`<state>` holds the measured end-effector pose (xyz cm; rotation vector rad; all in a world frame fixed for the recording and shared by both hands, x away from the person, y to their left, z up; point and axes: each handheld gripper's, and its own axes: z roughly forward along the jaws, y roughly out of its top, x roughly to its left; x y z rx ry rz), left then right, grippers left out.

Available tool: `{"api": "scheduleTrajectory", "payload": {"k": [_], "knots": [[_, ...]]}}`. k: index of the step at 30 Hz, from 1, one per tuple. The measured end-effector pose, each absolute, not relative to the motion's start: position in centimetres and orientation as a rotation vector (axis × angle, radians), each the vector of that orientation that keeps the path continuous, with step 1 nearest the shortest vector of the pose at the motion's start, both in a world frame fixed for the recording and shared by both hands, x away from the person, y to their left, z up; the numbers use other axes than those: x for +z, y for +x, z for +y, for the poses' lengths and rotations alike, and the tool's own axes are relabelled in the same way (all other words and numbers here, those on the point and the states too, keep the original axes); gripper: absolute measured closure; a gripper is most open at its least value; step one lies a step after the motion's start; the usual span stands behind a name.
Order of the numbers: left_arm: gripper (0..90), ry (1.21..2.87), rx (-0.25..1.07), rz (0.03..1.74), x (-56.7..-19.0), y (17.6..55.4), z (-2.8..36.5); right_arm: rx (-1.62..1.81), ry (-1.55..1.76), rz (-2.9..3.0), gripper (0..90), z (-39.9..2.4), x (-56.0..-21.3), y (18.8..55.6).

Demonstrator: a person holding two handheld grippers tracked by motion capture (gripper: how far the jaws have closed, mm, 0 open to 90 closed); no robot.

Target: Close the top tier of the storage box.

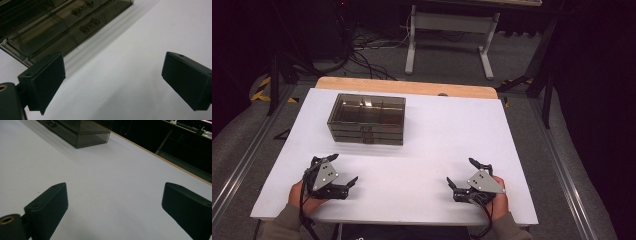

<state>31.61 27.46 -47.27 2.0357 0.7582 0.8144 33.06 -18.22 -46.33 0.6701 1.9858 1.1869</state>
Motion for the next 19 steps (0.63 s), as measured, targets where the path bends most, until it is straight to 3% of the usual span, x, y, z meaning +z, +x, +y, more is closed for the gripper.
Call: {"api": "scheduleTrajectory", "payload": {"k": [19], "knots": [[6.0, 2.041, 0.809, 0.761, -47.33, 32.24, 27.3, 1.181, 0.723, 1.987, 7.5, -18.81, -46.51, 33.24]]}}
